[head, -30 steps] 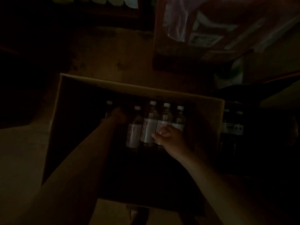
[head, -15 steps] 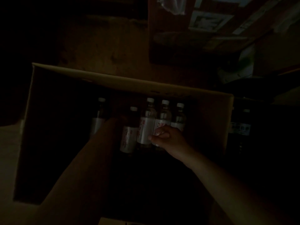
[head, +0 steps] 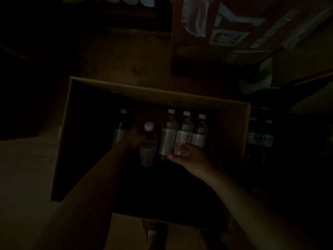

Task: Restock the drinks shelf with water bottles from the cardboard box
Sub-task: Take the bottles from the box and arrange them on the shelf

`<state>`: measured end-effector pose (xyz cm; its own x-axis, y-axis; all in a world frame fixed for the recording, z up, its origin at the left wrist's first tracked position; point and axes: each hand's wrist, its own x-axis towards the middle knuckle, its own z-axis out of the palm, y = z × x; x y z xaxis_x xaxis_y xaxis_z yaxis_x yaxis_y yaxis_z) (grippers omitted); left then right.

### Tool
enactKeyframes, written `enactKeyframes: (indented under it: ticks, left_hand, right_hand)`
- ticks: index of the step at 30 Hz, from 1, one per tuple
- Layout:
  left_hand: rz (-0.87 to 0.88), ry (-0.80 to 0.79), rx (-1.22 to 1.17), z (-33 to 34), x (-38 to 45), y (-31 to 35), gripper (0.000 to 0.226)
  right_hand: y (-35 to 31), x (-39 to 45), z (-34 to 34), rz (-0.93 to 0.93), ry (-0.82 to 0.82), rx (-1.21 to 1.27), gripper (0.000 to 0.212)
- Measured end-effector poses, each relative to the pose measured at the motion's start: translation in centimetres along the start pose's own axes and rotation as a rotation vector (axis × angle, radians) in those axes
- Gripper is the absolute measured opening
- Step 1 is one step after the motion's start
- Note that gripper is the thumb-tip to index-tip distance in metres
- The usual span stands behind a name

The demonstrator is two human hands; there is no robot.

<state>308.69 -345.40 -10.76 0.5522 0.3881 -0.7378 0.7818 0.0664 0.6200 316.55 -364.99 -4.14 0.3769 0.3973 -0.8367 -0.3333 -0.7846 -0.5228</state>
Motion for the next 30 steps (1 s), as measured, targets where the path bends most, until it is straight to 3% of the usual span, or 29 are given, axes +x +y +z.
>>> enactKeyframes:
  ticks: [3, 8, 14, 18, 20, 27, 30]
  left_hand:
    - [0.033, -0.047, 0.036, -1.0, -3.5, 1.9, 0.032]
    - [0.022, -0.07, -0.092, -4.6, -9.1, 7.7, 0.02]
    - [0.162, -0.192, 0.007, -10.4, -16.9, 19.7, 0.022]
    - [0.245, -0.165, -0.053, -13.2, -22.4, 29.1, 0.011]
    - [0.292, -0.15, -0.06, -13.9, -25.2, 33.8, 0.009]
    - [0.432, -0.132, -0.028, -14.8, -36.0, 49.7, 0.018]
    - [0.507, -0.113, -0.059, -13.8, -41.0, 55.3, 0.025]
  right_hand:
    - [-1.0, -2.2, 0.3, -0.013, -0.006, 0.01, 0.042]
    - [-4.8, -6.9, -0.5, -0.054, 0.027, -0.018, 0.065]
    - [-12.1, -15.0, -1.9, -0.14, -0.142, 0.004, 0.097]
    - [-18.2, -21.5, -4.5, -0.226, -0.243, 0.106, 0.065]
    - [-21.2, -24.8, -6.0, -0.278, -0.234, 0.144, 0.058]
    - [-30.1, -36.2, -12.1, -0.509, -0.075, 0.234, 0.053]
    - [-32.8, -40.6, -15.4, -0.546, 0.023, 0.255, 0.07]
